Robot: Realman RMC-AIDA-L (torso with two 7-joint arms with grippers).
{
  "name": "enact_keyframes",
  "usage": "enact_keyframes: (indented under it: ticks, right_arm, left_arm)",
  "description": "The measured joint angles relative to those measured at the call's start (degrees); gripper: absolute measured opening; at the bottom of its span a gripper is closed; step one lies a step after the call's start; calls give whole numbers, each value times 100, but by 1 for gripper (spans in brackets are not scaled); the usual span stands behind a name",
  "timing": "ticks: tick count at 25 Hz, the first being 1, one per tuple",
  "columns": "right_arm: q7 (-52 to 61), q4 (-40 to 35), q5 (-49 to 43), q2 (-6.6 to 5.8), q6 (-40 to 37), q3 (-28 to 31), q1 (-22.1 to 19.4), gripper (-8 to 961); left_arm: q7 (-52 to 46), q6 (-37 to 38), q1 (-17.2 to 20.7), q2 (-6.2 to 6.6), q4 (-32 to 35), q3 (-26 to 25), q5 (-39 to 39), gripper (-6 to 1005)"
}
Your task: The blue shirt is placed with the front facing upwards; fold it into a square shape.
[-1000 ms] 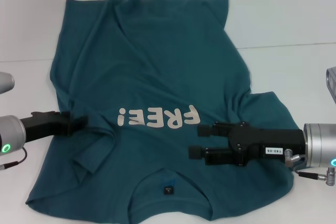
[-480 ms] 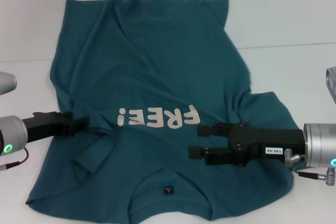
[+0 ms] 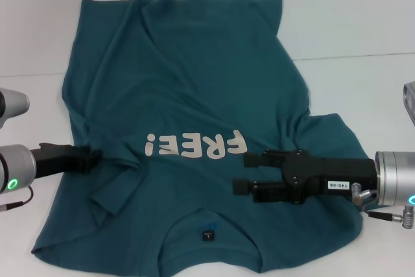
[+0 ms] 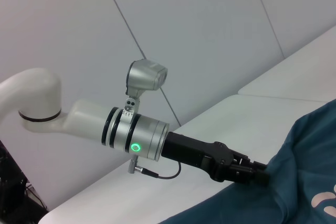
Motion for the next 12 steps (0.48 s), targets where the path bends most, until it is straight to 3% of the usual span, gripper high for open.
enact_keyframes:
  ticks: [4, 12]
  right_arm:
    - [0, -7, 11, 0, -1, 0, -17, 883]
    - [0, -9, 21, 0, -1, 0, -24, 883]
  left_arm:
    - [-19, 34, 24, -9, 82, 0, -17, 324]
    - [-26, 35, -21, -11, 59, 8, -20, 93]
